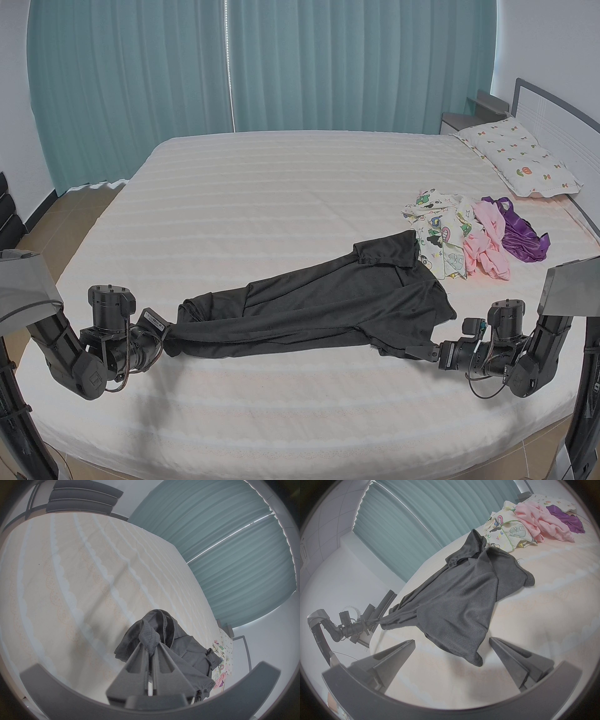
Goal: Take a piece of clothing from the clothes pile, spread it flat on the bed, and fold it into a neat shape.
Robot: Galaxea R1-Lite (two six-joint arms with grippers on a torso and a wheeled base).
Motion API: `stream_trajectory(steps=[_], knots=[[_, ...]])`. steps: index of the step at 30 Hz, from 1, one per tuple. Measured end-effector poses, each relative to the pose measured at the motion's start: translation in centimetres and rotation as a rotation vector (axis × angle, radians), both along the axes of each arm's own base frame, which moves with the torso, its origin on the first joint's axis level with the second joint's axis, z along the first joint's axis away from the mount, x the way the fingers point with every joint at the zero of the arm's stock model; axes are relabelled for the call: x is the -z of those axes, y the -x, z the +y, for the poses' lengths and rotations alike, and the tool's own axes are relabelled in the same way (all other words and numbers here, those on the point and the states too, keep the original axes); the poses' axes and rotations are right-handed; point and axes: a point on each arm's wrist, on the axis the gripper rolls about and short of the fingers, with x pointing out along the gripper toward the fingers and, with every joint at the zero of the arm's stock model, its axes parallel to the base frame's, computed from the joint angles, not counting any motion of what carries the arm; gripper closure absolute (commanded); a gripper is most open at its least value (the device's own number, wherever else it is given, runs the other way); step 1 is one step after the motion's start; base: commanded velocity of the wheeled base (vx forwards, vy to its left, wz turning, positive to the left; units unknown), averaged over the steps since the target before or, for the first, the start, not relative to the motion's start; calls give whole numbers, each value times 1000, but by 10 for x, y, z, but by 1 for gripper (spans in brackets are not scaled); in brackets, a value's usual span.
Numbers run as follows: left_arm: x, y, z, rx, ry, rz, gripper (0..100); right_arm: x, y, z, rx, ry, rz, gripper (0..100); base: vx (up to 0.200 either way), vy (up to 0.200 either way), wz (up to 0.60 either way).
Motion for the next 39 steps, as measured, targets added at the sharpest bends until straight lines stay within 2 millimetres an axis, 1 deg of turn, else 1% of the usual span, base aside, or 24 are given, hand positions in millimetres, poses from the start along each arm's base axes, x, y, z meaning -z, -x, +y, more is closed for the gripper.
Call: stream_trajectory(steps=[5,16,17,29,35,38,39], knots=[[0,0,0,0,0,0,100,1,2,2,-17,13,-5,0,0,0,0],[0,1,0,1,0,0,100,3,2,15,-52,23,-11,0,0,0,0],[0,1,0,1,0,0,100,3,2,15,-54,27,-13,100,0,0,0],[0,1,0,2,0,1,100,5,10,4,-40,56,0,100,0,0,0],[1,4,-3,11,-3,7,100,2,21,-3,-32,34,25,100,0,0,0],[-1,8,-5,22,-6,9,100,-2,29,-7,-38,17,36,100,0,0,0],[-2,11,-6,29,-9,10,100,-5,35,-10,-40,6,45,100,0,0,0]])
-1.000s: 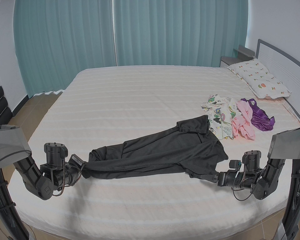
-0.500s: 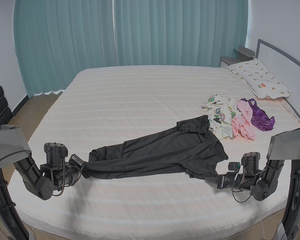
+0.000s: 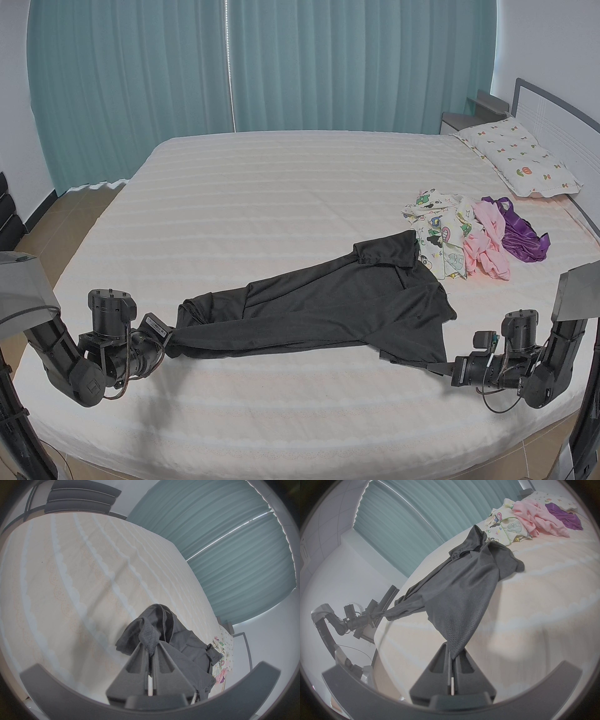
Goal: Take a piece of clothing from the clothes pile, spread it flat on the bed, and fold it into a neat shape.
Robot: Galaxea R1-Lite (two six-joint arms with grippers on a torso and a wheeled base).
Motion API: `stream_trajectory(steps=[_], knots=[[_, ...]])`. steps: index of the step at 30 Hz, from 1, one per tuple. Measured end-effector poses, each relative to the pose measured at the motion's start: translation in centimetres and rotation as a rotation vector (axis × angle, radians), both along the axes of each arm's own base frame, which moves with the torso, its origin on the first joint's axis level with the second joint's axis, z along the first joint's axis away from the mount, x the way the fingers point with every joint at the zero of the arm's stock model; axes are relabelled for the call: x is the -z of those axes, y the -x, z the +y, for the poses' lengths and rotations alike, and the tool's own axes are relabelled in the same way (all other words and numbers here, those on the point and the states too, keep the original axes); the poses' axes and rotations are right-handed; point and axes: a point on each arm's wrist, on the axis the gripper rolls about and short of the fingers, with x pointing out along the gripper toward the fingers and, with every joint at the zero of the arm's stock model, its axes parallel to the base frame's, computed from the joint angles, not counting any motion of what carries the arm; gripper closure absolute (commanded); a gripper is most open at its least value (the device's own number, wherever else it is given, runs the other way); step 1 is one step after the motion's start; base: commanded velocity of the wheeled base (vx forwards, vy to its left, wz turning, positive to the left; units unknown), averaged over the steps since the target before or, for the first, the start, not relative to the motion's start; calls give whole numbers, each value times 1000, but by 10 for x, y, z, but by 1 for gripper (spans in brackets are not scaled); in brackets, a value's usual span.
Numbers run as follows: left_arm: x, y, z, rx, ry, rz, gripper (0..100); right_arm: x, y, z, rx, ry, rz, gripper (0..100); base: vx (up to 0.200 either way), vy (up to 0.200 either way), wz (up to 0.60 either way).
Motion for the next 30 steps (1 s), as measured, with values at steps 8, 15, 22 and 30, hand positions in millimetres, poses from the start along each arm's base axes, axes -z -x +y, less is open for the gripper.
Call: stream_trajectory(steps=[8,15,22,30], knots=[[-7,25,-6,34,-17,7,100,-15,37,-14,11,-30,44,100,0,0,0],[-6,59,-11,43,-108,41,100,-22,67,-24,48,-26,109,100,0,0,0],[-1,85,-12,88,-136,90,100,-24,84,-28,60,-7,210,100,0,0,0],[5,112,-16,159,-158,151,100,-22,101,-34,9,74,279,100,0,0,0]])
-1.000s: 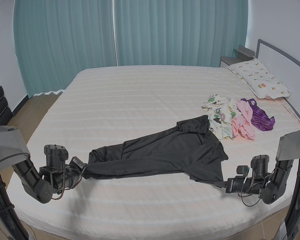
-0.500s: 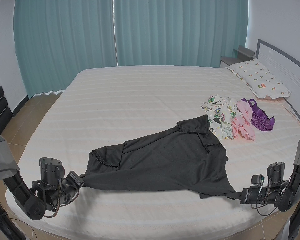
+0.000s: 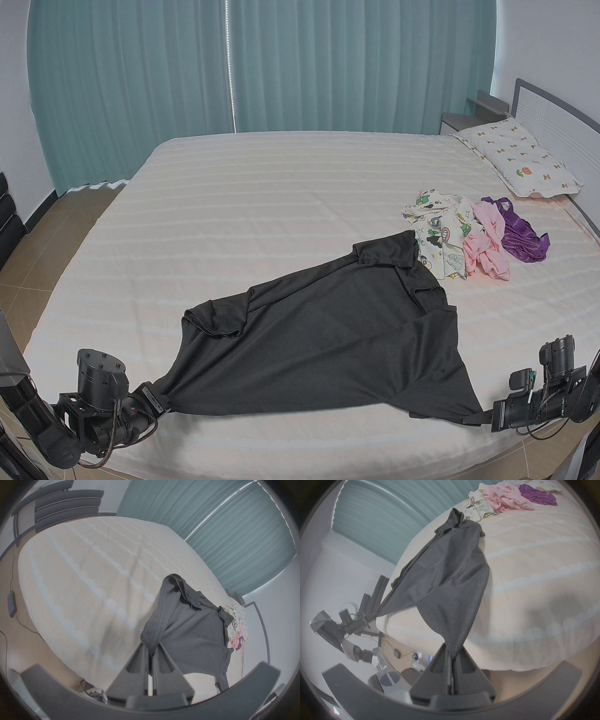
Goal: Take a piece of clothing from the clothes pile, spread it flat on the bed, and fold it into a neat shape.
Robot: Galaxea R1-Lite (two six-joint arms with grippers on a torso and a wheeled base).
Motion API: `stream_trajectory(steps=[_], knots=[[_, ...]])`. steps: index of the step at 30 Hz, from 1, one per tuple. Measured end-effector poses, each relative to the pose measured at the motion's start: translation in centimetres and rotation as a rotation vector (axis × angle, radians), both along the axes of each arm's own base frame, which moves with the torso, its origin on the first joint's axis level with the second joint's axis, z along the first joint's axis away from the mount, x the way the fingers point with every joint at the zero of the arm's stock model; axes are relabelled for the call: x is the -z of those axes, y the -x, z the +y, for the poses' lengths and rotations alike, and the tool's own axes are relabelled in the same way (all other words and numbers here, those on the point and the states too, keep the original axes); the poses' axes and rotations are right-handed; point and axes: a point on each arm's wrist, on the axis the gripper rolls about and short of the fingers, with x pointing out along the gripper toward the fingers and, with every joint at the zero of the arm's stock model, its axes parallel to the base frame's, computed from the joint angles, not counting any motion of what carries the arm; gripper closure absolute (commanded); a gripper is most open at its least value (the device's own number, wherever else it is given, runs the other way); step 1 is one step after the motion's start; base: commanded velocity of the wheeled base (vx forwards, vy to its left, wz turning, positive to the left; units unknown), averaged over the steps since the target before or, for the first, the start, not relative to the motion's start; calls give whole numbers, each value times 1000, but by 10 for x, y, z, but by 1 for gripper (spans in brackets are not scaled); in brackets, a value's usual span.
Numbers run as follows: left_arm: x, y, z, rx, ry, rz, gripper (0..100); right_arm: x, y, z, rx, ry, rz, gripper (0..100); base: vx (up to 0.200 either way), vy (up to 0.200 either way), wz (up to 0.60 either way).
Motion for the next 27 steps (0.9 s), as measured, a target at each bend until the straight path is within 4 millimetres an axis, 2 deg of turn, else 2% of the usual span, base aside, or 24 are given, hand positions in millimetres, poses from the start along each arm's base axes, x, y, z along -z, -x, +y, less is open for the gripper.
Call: stream_trajectory(steps=[9,15,21,27], knots=[[-2,12,2,28,-25,35,100,-8,9,-10,20,16,-22,100,0,0,0],[-5,26,6,49,-59,96,100,-9,23,-10,-5,25,50,100,0,0,0],[-13,29,6,58,-54,89,100,-12,28,-10,-43,3,42,100,0,0,0],[-11,35,7,110,-40,193,100,-10,36,-10,-53,-6,96,100,0,0,0]])
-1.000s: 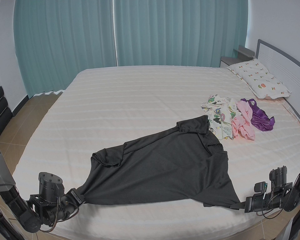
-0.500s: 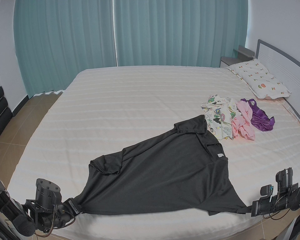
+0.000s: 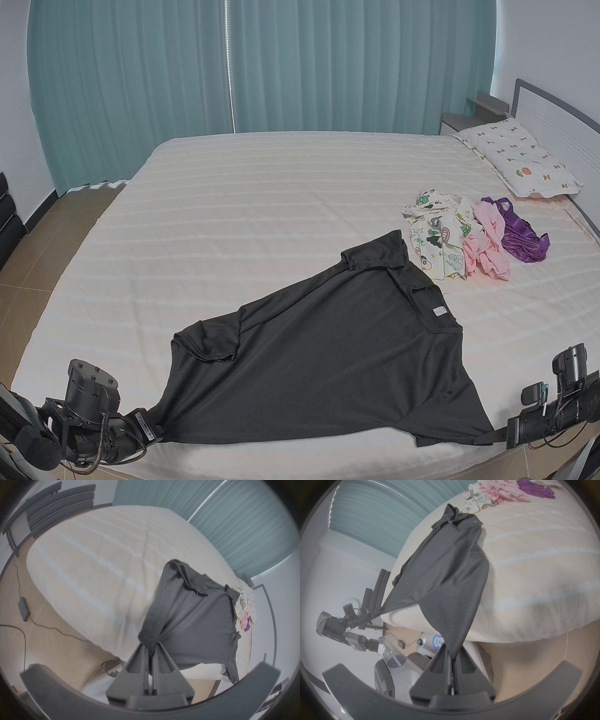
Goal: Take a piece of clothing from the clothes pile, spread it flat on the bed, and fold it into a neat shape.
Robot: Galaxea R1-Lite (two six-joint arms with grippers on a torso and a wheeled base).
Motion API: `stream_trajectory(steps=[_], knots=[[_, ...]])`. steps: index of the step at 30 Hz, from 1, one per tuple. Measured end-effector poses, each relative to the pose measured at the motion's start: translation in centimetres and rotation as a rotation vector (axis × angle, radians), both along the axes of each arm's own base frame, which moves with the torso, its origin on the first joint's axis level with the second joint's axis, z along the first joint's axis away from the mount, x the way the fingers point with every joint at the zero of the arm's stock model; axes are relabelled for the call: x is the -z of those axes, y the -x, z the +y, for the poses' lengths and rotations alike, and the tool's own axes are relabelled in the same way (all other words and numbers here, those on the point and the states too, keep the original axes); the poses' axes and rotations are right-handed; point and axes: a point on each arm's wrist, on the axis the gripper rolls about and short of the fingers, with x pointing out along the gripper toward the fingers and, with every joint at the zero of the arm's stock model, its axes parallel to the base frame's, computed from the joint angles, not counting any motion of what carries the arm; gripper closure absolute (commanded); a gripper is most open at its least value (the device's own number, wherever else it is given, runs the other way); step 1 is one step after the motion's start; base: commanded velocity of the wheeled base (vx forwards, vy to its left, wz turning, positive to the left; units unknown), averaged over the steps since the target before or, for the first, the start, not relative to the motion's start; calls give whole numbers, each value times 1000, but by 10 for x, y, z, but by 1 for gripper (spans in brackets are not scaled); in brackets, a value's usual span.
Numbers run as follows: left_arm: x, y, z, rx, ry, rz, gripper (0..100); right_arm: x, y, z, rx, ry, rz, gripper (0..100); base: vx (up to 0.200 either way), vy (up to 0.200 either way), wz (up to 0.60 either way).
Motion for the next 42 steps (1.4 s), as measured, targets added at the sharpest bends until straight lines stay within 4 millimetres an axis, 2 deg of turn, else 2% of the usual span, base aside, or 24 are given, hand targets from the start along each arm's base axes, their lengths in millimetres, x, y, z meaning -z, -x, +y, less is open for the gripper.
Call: stream_trajectory(steps=[10,11,12,22,27,36,42], knots=[[0,1,-1,83,-41,35,100,9,4,1,-58,25,70,100,0,0,0],[1,0,-1,85,-43,38,100,10,4,1,-59,30,78,0,0,0,0],[1,0,-2,85,-44,41,0,11,4,1,-58,38,85,0,0,0,0],[4,-8,-5,86,-55,53,0,17,-1,-2,-42,76,97,0,0,0,0],[-6,-21,-4,47,-33,-5,0,15,-9,-7,2,74,36,0,0,0,0],[-50,-70,-1,-54,43,-219,0,4,-39,-15,123,41,-25,0,0,0,0],[-58,-107,-9,-67,56,-260,0,-9,-67,-16,277,-35,-53,0,0,0,0]])
